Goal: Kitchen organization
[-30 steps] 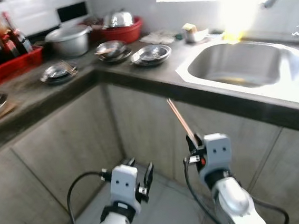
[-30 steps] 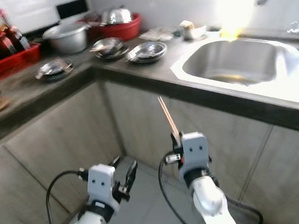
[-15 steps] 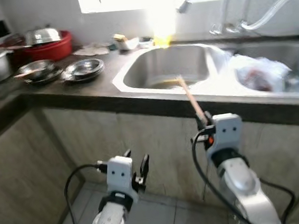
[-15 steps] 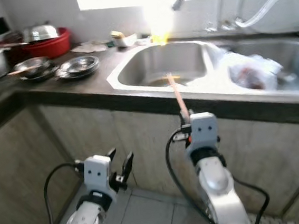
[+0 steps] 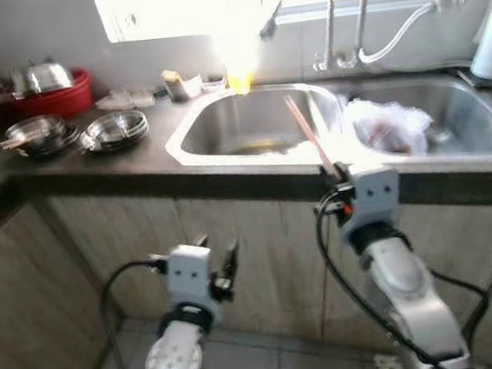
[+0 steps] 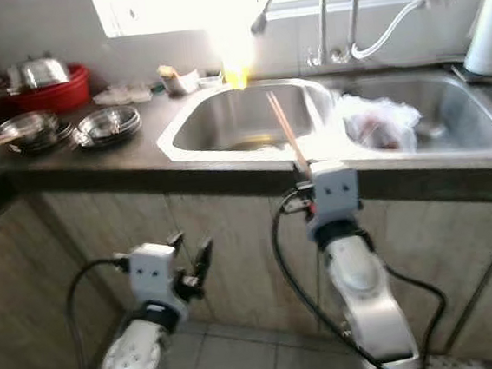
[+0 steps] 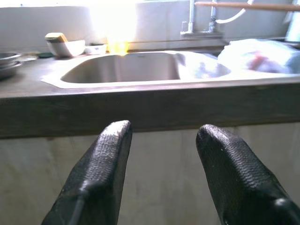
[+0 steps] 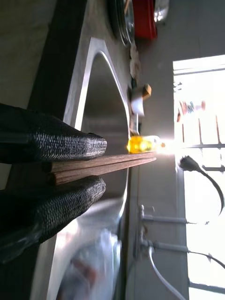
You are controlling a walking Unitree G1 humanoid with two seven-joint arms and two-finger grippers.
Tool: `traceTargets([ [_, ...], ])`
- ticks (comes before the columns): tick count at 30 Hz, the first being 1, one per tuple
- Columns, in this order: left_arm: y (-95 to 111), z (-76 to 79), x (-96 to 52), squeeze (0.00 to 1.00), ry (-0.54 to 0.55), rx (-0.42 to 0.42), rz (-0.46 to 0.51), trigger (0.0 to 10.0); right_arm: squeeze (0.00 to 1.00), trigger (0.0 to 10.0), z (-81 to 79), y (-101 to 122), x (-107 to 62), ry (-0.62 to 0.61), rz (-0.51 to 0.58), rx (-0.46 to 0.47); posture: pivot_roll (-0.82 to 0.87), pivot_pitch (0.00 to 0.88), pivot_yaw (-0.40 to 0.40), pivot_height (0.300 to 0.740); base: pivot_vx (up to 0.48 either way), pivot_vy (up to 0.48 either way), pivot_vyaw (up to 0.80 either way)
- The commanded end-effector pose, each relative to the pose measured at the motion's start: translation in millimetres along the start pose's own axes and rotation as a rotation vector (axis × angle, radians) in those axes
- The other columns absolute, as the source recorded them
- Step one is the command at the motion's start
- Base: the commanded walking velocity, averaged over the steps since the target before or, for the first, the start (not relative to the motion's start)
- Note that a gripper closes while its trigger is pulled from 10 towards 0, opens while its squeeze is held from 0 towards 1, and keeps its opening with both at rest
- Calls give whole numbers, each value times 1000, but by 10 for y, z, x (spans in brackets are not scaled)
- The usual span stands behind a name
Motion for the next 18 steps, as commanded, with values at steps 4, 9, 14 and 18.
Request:
traceTargets([
  [4,-9,-86,2,0,23,16,-8,10000,0,10000,-139,-35,41,53,-25,24,87,0,-5,740,471,0,0],
  [9,-10,-57,2,0,13,16,-8,10000,0,10000,-142,-45,58,70,-35,16,85,0,-6,740,469,0,0],
  [14,-14,-45,2,0,6,16,-7,10000,0,10000,-119,-51,91,81,-50,-9,79,0,-5,740,469,0,0],
  [18,-7,-36,7,0,2,15,-4,10000,0,10000,-85,-63,122,82,-71,-29,78,0,-9,740,471,0,0],
])
Point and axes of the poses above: a point about 5 cm out from each wrist's last joint towards the gripper, its own x axis pointing out of the wrist towards the gripper, its own y axis along the axis of the wrist's last joint, z = x × y, the point moved 5 cm from there along x, pointing out of the wrist towards the gripper, and after that the axes turned 8 degrees about x, right-handed, at the moved point
